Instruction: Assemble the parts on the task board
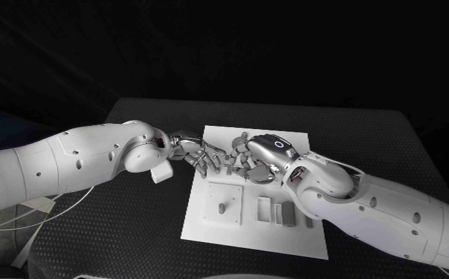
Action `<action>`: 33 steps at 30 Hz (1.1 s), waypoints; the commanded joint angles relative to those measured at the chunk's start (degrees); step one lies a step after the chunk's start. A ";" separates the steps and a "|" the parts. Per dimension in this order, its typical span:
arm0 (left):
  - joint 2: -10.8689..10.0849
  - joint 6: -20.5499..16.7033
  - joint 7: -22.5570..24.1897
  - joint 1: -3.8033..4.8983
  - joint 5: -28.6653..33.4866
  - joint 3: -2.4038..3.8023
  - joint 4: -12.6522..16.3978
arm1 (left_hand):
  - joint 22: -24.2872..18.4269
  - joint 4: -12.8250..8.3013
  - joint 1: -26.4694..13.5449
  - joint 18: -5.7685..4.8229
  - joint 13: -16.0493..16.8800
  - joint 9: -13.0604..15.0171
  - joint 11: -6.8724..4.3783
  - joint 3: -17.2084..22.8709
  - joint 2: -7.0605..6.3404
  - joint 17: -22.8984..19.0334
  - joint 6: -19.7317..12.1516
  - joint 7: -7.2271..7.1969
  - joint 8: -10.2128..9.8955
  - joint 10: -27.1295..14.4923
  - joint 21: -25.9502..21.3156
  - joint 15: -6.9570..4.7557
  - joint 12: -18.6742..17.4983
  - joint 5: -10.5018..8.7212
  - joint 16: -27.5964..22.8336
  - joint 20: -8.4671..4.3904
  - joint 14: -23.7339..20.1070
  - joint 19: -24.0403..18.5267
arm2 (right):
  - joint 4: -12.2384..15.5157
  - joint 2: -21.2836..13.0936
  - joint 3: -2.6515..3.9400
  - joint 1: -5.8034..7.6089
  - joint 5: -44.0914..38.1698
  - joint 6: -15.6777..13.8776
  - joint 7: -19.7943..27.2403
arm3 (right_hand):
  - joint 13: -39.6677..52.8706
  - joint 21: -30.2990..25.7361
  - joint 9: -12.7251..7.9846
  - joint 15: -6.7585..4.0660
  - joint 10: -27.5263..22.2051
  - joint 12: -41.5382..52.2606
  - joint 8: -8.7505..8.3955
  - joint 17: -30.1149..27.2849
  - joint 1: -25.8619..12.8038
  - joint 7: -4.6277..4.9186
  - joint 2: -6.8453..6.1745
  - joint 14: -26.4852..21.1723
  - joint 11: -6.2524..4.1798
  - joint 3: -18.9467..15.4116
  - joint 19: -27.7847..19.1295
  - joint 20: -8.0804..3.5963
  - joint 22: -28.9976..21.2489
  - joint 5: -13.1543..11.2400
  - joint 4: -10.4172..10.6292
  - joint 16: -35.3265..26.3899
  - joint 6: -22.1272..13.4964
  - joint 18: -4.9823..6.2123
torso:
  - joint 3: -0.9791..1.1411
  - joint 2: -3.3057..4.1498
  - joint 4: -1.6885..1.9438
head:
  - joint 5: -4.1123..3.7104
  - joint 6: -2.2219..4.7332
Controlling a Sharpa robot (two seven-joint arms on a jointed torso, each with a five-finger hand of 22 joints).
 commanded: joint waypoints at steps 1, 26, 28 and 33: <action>-0.08 5.97 0.47 0.02 4.88 -0.03 -0.08 | -0.30 -0.07 -0.17 -0.40 0.08 -0.08 0.01 -0.68 0.80 -0.08 -0.27 -0.38 -0.32 -0.67 -0.20 0.12 -0.13 -0.24 -0.51 0.09 -0.88 -0.85 | -0.13 -0.03 0.05 -0.03 0.13 -0.54 0.64 | 0.02 0.17 0.06 -0.39 0.32 0.05 -0.08 0.08 -0.03 0.72 -0.34 0.20 -0.05 0.38 -0.06 -0.37 1.21 0.12 0.11 0.04 0.63 1.70 | 0.01 0.00 0.01 | -0.05 -0.03; -0.04 10.54 0.35 0.01 6.52 -0.19 -0.10 | -2.03 -1.58 1.42 -0.40 0.48 -0.32 0.01 -3.04 4.98 -0.04 -1.39 -0.69 -0.71 -2.28 0.09 1.35 -0.02 -0.24 -0.90 1.31 -3.67 -3.69 | 0.17 0.12 0.08 -0.03 0.46 -0.69 1.15 | 0.00 0.18 0.10 -0.38 0.32 0.01 -0.12 0.10 0.14 0.75 -0.31 0.19 -0.03 0.47 -0.08 -0.44 1.21 0.11 0.01 0.03 0.59 1.70 | 0.00 0.01 0.00 | -0.15 -0.21; -0.02 10.59 0.44 0.01 6.52 -0.19 -0.09 | -2.10 -2.09 1.77 -0.39 0.55 -0.31 -0.05 -3.28 5.55 -0.04 -1.35 -0.72 -0.67 -2.29 0.10 1.37 0.00 -0.24 -0.87 1.35 -3.72 -3.72 | 0.17 0.14 0.08 -0.03 0.44 -0.59 1.25 | 0.00 0.18 0.10 -0.37 0.32 0.00 -0.13 0.10 0.15 0.75 -0.31 0.19 -0.02 0.47 -0.09 -0.44 1.21 0.11 0.01 0.03 0.58 1.70 | -0.02 -0.02 0.02 | -0.16 -0.25; -0.03 10.71 0.57 0.01 6.52 -0.20 -0.05 | -2.25 -3.70 2.80 -0.42 0.71 -0.30 -0.35 -3.79 6.89 -0.04 -1.17 -0.87 -0.55 -2.28 0.13 1.41 0.03 -0.24 -0.79 1.43 -3.79 -3.74 | 0.04 0.22 0.08 -0.03 0.65 -0.23 1.31 | -0.01 0.18 0.10 -0.37 0.32 -0.01 -0.14 0.10 0.17 0.76 -0.29 0.19 -0.02 0.49 -0.09 -0.45 1.21 0.10 0.00 0.02 0.57 1.70 | -0.04 0.00 0.01 | -0.14 -0.30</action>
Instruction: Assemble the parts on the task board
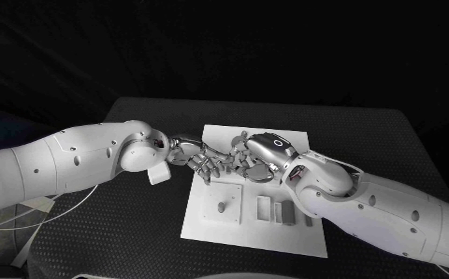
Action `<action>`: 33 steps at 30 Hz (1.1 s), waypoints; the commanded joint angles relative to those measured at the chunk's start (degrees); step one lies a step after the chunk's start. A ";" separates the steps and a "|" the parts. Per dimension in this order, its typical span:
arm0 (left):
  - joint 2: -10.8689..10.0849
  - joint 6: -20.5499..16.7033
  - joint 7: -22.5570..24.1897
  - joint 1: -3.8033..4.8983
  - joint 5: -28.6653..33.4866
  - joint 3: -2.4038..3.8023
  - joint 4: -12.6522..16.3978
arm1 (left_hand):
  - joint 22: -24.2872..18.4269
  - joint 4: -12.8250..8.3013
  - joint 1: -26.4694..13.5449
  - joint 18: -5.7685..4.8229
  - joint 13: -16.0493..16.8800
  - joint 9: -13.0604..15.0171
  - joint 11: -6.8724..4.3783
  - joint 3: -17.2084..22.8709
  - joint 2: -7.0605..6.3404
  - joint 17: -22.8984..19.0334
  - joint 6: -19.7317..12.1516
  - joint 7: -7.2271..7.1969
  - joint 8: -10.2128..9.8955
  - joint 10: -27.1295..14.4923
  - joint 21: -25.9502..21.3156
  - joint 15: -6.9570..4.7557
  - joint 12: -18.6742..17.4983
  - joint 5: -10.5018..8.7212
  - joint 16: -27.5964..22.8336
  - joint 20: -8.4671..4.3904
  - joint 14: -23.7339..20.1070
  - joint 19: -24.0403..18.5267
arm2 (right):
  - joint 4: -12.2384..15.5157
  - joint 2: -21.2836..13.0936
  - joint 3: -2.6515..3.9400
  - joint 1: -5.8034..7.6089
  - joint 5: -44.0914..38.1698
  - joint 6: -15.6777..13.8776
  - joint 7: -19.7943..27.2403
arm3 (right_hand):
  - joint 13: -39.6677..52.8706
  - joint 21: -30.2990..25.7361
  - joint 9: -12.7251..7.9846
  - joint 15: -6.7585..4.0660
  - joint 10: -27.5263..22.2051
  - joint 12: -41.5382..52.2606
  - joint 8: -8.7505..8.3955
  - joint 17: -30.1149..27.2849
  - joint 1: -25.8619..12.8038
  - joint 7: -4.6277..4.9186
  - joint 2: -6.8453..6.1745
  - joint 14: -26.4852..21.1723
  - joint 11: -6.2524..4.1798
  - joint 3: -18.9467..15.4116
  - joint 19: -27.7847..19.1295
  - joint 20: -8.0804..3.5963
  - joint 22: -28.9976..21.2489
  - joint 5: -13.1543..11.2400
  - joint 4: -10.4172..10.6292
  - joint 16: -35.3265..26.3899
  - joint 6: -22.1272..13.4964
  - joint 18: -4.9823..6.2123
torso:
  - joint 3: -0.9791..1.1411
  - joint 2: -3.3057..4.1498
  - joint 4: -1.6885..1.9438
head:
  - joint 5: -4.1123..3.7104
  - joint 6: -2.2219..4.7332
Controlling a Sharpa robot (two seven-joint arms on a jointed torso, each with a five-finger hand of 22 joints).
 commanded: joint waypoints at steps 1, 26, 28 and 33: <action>0.10 1.46 0.53 0.01 0.63 0.01 0.16 | -0.12 -0.93 0.19 -0.82 0.13 -0.01 -0.27 -0.23 0.92 0.07 0.08 -0.09 0.15 -0.15 0.13 -0.08 0.03 -0.24 0.01 0.05 -0.51 -0.51 | -0.01 0.11 0.03 -0.03 0.22 0.18 0.72 | 0.00 0.18 0.08 -0.30 0.32 -0.01 -0.13 0.06 0.17 0.75 -0.29 -0.11 -0.02 0.33 -0.10 -0.45 1.21 0.10 -0.16 0.02 0.56 1.69 | -0.04 -0.02 0.00 | 0.02 -0.04; 0.13 2.03 1.44 0.03 0.65 0.02 0.14 | -0.65 -4.69 4.50 -1.30 0.98 0.08 -2.04 2.52 3.83 -0.25 2.25 -1.39 1.18 1.11 0.15 0.08 0.28 -0.25 0.06 0.22 -0.79 -0.67 | -0.07 0.50 0.03 -0.02 0.24 0.97 0.95 | -0.03 0.17 0.11 -0.27 0.29 -0.07 -0.18 0.06 0.20 0.78 -0.25 -0.14 0.01 0.35 -0.15 -0.47 1.20 0.09 -0.17 -0.01 0.51 1.69 | -0.05 -0.04 0.03 | -0.20 -0.32; 0.13 2.09 1.54 0.03 0.65 0.02 0.15 | -0.68 -4.71 4.41 -1.33 1.01 0.08 -2.13 2.66 4.20 -0.27 2.36 -1.47 1.23 1.17 0.12 0.09 0.25 -0.25 0.04 0.23 -0.84 -0.75 | -0.12 0.57 0.03 -0.02 0.25 0.98 0.99 | -0.03 0.16 0.11 -0.26 0.29 -0.08 -0.18 0.06 0.19 0.79 -0.24 -0.14 0.02 0.35 -0.15 -0.47 1.20 0.09 -0.16 -0.01 0.51 1.69 | -0.04 -0.03 0.02 | -0.22 -0.34; 0.15 2.34 1.67 0.03 0.65 0.02 0.22 | -0.73 -5.07 4.94 -1.41 1.10 0.10 -2.37 3.22 5.43 -0.30 2.66 -1.73 1.36 1.43 0.09 0.07 0.24 -0.25 0.05 0.22 -0.94 -1.04 | -0.33 0.78 0.03 -0.02 0.26 1.09 1.03 | -0.03 0.16 0.12 -0.26 0.28 -0.08 -0.19 0.06 0.18 0.79 -0.23 -0.14 0.02 0.35 -0.16 -0.47 1.20 0.09 -0.15 -0.02 0.51 1.69 | -0.03 -0.01 -0.01 | -0.24 -0.41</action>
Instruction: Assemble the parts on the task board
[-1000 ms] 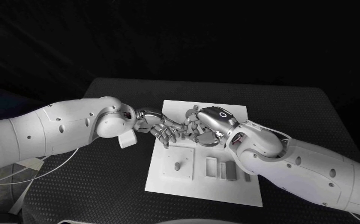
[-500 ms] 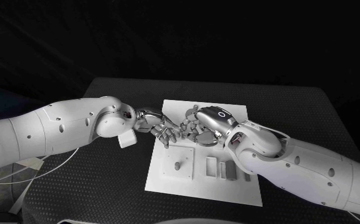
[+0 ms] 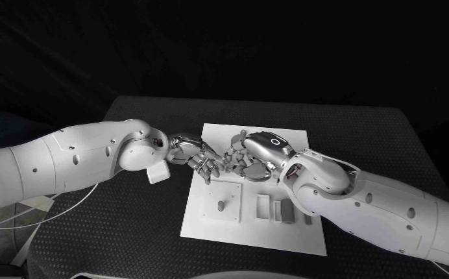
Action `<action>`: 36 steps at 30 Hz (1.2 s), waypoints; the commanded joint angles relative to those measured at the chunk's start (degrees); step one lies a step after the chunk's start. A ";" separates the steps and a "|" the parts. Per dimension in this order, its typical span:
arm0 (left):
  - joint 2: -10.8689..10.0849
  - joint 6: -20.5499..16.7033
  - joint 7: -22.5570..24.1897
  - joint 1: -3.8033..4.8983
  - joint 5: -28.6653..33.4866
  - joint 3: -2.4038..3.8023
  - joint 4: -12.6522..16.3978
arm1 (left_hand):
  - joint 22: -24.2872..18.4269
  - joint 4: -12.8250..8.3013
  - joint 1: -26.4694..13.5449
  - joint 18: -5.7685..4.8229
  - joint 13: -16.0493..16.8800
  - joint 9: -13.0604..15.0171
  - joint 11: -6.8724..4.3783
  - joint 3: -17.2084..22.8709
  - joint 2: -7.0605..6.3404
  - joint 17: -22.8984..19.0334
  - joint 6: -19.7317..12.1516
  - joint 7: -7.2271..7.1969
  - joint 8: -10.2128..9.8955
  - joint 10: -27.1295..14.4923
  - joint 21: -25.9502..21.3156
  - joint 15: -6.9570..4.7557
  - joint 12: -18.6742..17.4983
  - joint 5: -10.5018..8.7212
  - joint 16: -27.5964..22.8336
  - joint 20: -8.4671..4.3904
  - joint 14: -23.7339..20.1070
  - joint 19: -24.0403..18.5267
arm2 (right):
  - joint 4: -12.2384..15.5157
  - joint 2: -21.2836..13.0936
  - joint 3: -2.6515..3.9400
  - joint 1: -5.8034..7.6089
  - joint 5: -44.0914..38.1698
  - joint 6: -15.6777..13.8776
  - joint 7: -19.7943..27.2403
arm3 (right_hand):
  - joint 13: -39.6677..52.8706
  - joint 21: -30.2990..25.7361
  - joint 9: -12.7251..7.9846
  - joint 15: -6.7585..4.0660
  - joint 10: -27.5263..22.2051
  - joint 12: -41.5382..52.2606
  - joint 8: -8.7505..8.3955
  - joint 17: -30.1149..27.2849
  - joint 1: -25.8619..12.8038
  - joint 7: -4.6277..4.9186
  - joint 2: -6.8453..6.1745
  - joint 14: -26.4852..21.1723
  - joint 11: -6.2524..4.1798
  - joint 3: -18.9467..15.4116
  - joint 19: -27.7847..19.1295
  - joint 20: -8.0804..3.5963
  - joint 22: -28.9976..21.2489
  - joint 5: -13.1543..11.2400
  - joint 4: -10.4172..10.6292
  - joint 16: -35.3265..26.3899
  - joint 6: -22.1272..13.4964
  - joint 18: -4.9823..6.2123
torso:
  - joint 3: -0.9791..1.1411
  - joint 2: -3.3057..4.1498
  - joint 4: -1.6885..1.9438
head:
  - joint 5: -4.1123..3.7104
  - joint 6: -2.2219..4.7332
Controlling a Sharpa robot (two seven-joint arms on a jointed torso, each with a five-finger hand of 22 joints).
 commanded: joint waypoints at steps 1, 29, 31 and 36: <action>0.11 1.33 1.09 0.02 0.52 0.03 0.22 | -0.09 0.03 0.33 -0.53 0.11 0.10 -0.31 0.49 0.65 -0.09 0.50 0.02 0.37 0.20 0.09 0.05 0.24 -0.25 0.06 0.00 -0.54 -0.49 | -0.11 0.17 0.03 -0.02 0.05 0.74 0.59 | -0.03 0.16 0.05 -0.29 0.28 -0.09 -0.18 0.09 0.18 0.79 -0.23 -0.01 0.02 0.19 0.17 -0.34 1.21 0.09 0.01 -0.02 0.50 1.68 | 0.03 0.02 -0.04 | -0.02 -0.06; 0.11 2.02 2.87 0.03 0.52 0.03 0.35 | 0.02 -0.13 3.32 -1.06 0.44 0.25 -0.75 0.56 3.73 -0.08 1.47 -0.74 0.86 1.16 0.11 0.13 0.15 -0.25 0.21 0.06 -1.05 -1.68 | -0.51 0.50 0.02 0.01 0.40 1.32 0.66 | -0.05 0.14 0.09 -0.28 0.27 -0.13 -0.22 0.09 0.23 0.80 -0.14 -0.03 0.04 0.22 0.11 -0.34 1.20 0.09 -0.01 -0.06 0.47 1.68 | 0.04 0.00 -0.01 | -0.09 -0.35; 0.16 1.81 3.16 0.03 0.52 0.03 0.35 | 0.04 -0.15 3.49 -1.07 0.50 0.31 -0.81 0.45 3.97 -0.06 1.71 -0.82 0.99 1.38 0.14 0.11 0.22 -0.25 0.25 0.04 -1.05 -1.73 | -0.53 0.51 0.02 0.01 0.40 1.26 0.60 | -0.06 0.14 0.09 -0.27 0.26 -0.14 -0.23 0.08 0.23 0.81 -0.15 -0.04 0.04 0.22 0.10 -0.34 1.20 0.09 -0.02 -0.07 0.45 1.68 | 0.04 0.00 -0.02 | -0.08 -0.35; 0.15 1.55 3.41 0.03 0.40 0.03 0.24 | 0.15 -0.18 5.28 -1.14 0.97 0.89 -1.15 0.06 4.05 -0.02 3.13 -1.10 1.84 2.93 0.24 -0.02 0.72 -0.26 0.40 -0.06 -1.10 -1.81 | -0.47 0.51 0.02 0.01 0.40 1.00 0.56 | -0.07 0.11 0.09 -0.25 0.21 -0.19 -0.28 0.07 0.23 0.83 -0.18 -0.07 0.06 0.21 0.05 -0.34 1.19 0.08 -0.04 -0.12 0.39 1.68 | 0.09 -0.01 -0.04 | 0.00 -0.37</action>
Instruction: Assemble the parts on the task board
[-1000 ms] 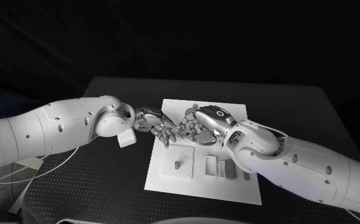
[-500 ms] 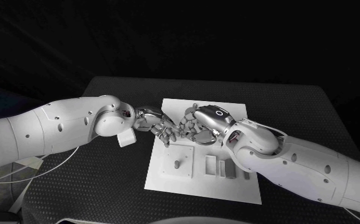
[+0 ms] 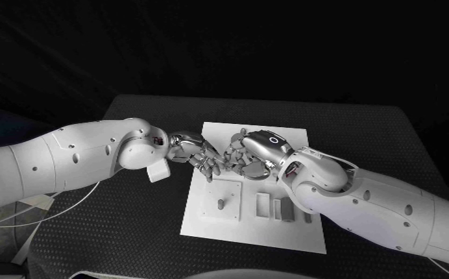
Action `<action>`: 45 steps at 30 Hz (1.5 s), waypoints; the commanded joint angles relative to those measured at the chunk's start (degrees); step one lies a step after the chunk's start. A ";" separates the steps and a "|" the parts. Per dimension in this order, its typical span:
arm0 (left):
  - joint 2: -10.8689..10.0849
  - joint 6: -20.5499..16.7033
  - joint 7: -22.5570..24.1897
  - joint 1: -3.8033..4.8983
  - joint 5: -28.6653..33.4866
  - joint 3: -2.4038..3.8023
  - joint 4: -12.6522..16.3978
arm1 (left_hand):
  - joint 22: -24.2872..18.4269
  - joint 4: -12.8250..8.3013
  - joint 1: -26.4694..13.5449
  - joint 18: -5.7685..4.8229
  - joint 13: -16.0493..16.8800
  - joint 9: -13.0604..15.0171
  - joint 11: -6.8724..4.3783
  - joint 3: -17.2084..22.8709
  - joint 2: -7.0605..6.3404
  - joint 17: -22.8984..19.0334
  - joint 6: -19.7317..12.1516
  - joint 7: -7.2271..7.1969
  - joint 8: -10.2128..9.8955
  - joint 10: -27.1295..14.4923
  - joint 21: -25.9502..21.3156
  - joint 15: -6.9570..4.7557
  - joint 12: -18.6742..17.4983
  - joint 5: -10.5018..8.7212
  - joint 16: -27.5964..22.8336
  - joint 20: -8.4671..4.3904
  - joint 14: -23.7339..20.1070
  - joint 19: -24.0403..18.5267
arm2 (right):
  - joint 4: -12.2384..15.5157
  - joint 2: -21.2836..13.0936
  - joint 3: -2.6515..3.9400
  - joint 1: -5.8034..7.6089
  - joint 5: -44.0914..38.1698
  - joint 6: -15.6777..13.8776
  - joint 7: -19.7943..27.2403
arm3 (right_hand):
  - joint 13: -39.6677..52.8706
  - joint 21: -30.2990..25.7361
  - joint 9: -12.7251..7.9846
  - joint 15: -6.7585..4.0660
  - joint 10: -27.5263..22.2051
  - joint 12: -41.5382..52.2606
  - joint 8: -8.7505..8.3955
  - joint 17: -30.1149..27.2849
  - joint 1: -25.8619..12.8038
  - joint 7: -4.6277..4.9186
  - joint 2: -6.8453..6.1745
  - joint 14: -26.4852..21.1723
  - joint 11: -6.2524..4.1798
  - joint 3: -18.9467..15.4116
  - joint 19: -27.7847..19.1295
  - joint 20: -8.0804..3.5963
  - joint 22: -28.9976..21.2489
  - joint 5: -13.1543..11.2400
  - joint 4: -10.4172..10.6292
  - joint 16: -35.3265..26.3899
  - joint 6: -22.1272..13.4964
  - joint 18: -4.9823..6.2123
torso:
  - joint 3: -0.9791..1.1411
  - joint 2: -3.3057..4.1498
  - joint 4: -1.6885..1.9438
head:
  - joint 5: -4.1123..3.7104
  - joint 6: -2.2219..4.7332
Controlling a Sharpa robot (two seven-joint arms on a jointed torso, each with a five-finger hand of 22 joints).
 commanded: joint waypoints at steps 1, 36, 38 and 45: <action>0.10 0.79 1.78 0.02 0.35 0.04 0.16 | 0.11 0.04 1.61 -1.12 0.23 0.47 0.04 -0.48 0.03 -0.04 0.84 -0.10 0.58 0.85 0.26 -0.01 0.36 -0.24 0.41 0.14 -0.29 -0.38 | 0.06 0.06 0.00 -0.03 0.08 0.31 0.34 | -0.07 0.11 0.05 -0.32 0.21 -0.19 -0.28 0.09 0.23 0.83 -0.19 -0.07 0.06 0.22 0.04 -0.36 1.19 0.08 -0.05 -0.12 0.38 1.69 | 0.06 0.00 -0.02 | 0.05 0.00; 0.03 0.06 3.11 -0.01 -2.38 0.04 -0.02 | 0.27 0.07 4.63 -1.48 2.29 2.31 -0.09 -2.20 0.51 0.20 2.90 0.31 1.85 4.05 0.35 -0.41 1.29 -0.24 1.24 -0.19 0.55 -0.15 | -0.18 -0.51 0.00 -0.03 3.30 -1.05 1.09 | -0.73 -0.24 -0.70 0.56 -0.82 -1.26 -2.51 -0.01 0.48 1.84 -2.04 -0.34 0.95 0.26 -0.42 -0.44 1.08 0.12 -0.55 -0.59 -3.24 1.69 | -0.01 0.02 -0.06 | -0.08 0.14; -0.02 -0.20 3.34 -0.01 -2.38 0.04 -0.04 | 0.27 0.07 4.67 -1.50 2.36 2.37 -0.09 -2.27 0.55 0.22 2.92 0.32 1.87 4.09 0.35 -0.43 1.30 -0.24 1.28 -0.21 0.58 -0.14 | -0.28 -0.78 0.00 -0.01 4.62 -1.32 1.70 | -2.01 -0.53 -1.08 1.31 -2.28 -2.84 -3.44 -0.12 0.68 2.64 -2.66 -0.72 1.74 0.46 -0.82 -0.33 1.04 0.11 -0.74 -0.96 -4.85 1.69 | -0.01 0.02 -0.04 | -0.11 0.18; -0.19 -0.93 3.93 -0.01 -2.38 0.04 -0.15 | 0.29 0.07 4.78 -1.55 2.61 2.58 -0.12 -2.55 0.69 0.29 3.00 0.33 1.94 4.21 0.34 -0.48 1.34 -0.25 1.41 -0.25 0.67 -0.14 | -0.75 -2.07 -0.01 0.06 12.13 -1.31 4.98 | -11.11 -1.05 -2.03 3.77 -7.89 -11.52 -5.38 -0.06 0.92 5.15 -5.13 -1.70 4.38 1.05 -1.86 0.28 1.14 0.12 -0.86 -1.28 -8.49 1.69 | -0.02 -0.01 -0.01 | -0.13 0.27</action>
